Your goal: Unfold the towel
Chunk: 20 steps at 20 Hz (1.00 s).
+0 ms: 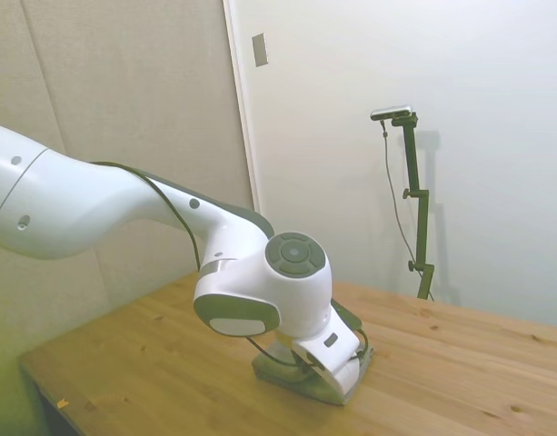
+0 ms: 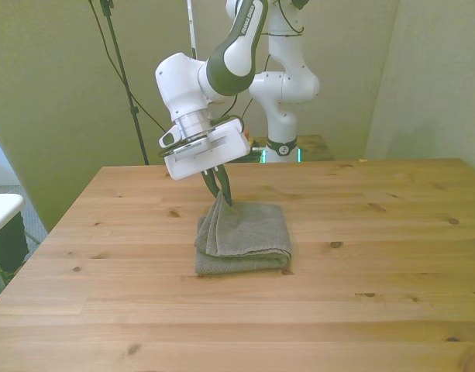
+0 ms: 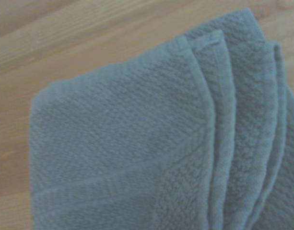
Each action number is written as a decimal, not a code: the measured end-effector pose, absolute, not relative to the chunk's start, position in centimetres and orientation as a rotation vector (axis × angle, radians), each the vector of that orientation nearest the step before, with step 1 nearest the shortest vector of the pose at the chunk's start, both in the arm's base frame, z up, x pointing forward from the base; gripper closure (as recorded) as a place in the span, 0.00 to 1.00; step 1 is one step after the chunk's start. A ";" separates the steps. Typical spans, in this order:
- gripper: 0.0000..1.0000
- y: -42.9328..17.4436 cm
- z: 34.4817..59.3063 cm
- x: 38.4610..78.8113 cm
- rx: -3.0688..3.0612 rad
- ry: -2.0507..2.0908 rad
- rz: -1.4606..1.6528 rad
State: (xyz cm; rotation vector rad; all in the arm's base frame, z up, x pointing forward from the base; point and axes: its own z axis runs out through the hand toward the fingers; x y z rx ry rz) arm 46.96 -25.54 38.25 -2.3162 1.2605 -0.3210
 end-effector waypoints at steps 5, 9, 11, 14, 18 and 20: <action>1.00 -20.1 42.3 49.9 -2.364 1.158 -0.369; 1.00 -12.0 44.1 53.5 -2.415 1.044 -0.354; 1.00 -7.8 44.4 54.8 -2.443 0.982 -0.336; 1.00 -2.4 43.5 55.8 -2.493 0.898 -0.301; 0.00 1.9 41.0 56.2 -2.559 0.826 -0.261; 0.00 2.8 39.9 56.3 -2.589 0.807 -0.243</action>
